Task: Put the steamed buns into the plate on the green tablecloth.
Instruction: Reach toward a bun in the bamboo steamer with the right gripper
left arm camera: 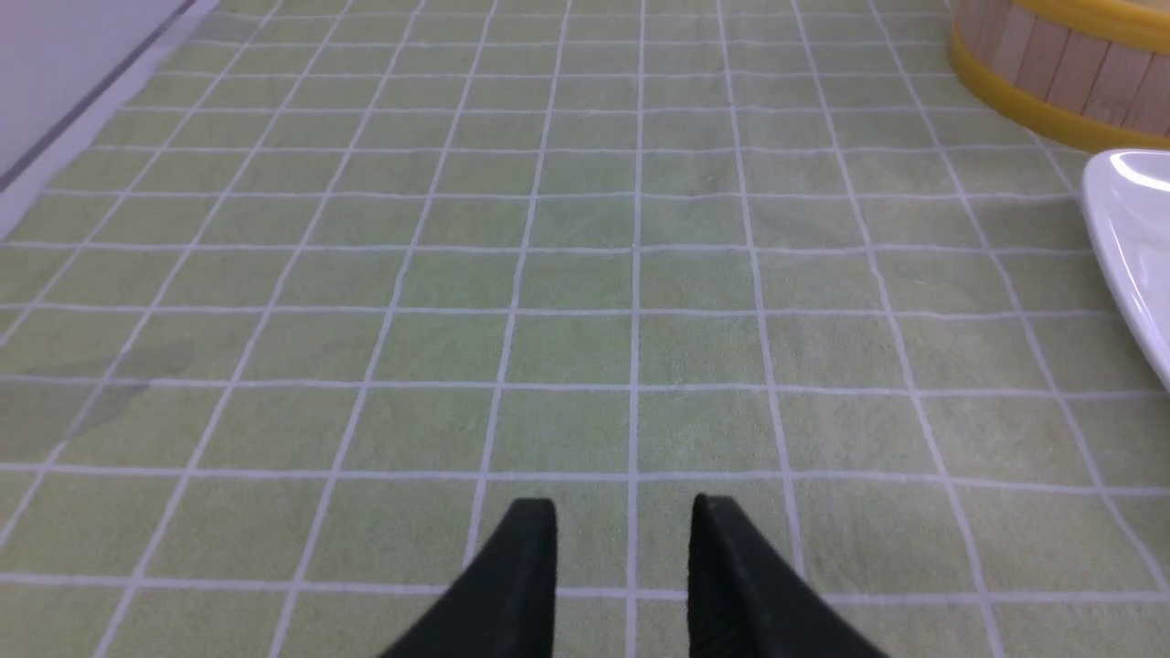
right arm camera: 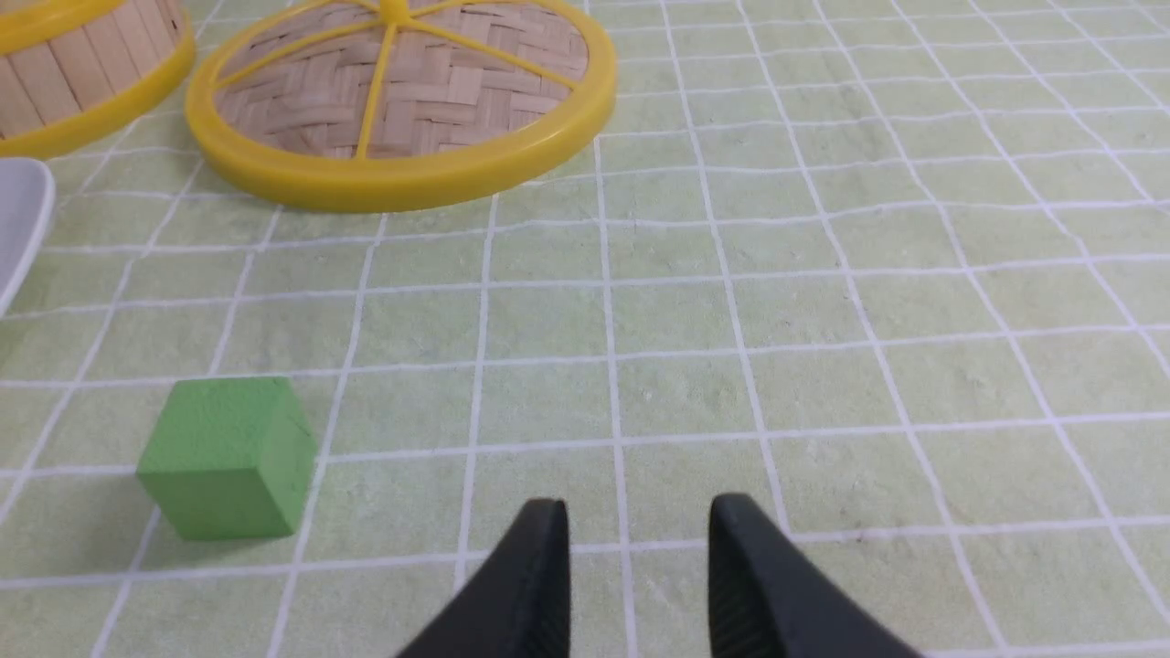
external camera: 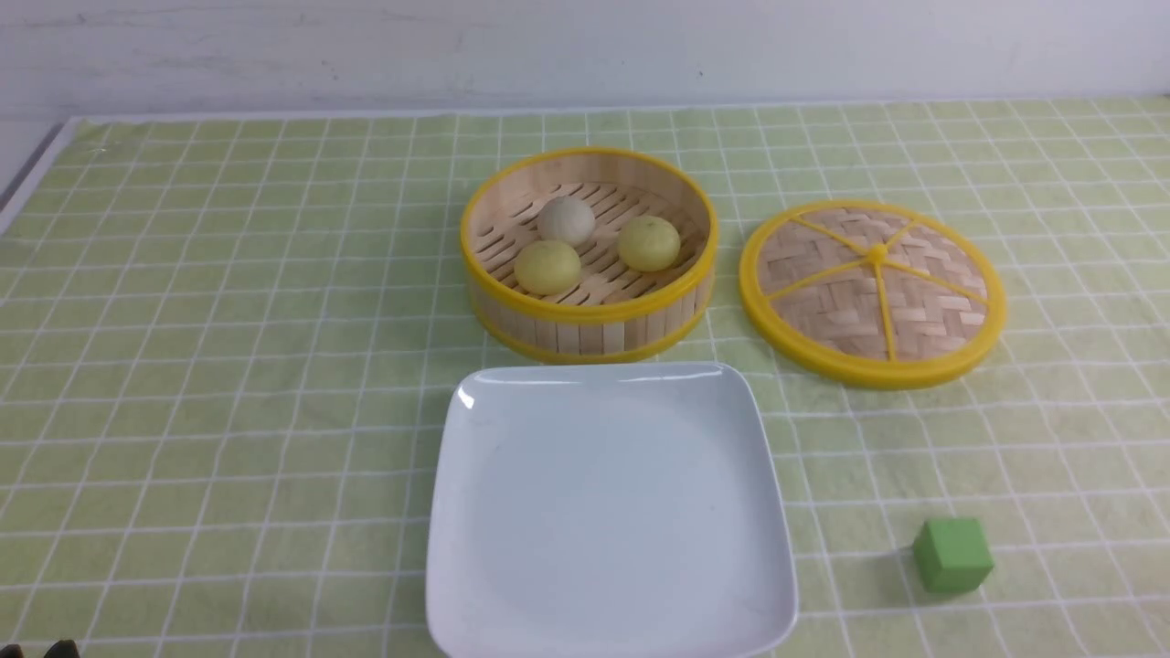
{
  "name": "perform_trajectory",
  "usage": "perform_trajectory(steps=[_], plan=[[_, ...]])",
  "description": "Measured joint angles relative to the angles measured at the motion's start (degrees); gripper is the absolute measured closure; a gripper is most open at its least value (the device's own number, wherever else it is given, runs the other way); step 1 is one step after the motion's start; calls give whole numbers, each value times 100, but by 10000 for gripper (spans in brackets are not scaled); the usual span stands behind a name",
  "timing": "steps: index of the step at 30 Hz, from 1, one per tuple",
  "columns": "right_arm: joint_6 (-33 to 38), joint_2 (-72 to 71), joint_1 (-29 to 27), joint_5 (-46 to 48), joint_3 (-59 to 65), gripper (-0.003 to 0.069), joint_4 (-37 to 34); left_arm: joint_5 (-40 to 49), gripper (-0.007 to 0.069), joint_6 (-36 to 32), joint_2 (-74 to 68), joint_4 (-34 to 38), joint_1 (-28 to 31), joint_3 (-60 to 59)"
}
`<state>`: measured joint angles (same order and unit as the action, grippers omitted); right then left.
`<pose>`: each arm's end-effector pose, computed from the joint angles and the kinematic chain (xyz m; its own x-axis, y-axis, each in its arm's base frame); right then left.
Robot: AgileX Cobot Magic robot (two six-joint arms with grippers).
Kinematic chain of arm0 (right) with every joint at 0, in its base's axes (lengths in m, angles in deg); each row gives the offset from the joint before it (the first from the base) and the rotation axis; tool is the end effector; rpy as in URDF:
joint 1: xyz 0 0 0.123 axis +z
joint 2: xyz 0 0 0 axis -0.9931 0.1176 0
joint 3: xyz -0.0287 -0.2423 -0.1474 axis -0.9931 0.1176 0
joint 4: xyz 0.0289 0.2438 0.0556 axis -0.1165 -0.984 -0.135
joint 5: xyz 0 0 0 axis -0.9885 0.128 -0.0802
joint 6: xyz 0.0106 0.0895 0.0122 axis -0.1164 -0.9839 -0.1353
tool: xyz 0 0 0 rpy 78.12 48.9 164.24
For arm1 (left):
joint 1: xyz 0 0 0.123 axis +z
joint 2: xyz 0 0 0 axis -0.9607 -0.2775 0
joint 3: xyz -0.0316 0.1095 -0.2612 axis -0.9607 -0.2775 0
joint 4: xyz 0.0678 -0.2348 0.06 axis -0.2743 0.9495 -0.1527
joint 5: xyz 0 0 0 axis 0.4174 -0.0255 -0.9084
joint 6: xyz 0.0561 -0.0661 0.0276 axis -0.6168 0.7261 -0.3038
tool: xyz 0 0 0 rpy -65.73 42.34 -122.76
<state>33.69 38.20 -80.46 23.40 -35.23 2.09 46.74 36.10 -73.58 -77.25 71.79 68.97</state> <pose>0.0515 -0.0018 0.1720 -0.3151 0.0762 -0.9460 0.0245 0.9971 0.0722 0.0526 0.0042 0.1720 -0.2937 0.0293 -0.9555 -0.0217 0.9991 0.0373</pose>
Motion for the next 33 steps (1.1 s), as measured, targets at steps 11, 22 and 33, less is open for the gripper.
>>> perform_trajectory(steps=[11, 22, 33], plan=[[0, 0, 0, 0, 0, 419, 0, 7, 384, 0, 0, -270, 0, 0], [0, 0, 0, 0, 0, 419, 0, 12, 384, 0, 0, -287, 0, 0], [-397, 0, 0, -104, 20, 419, -219, -37, 384, 405, 0, -19, 0, 0]])
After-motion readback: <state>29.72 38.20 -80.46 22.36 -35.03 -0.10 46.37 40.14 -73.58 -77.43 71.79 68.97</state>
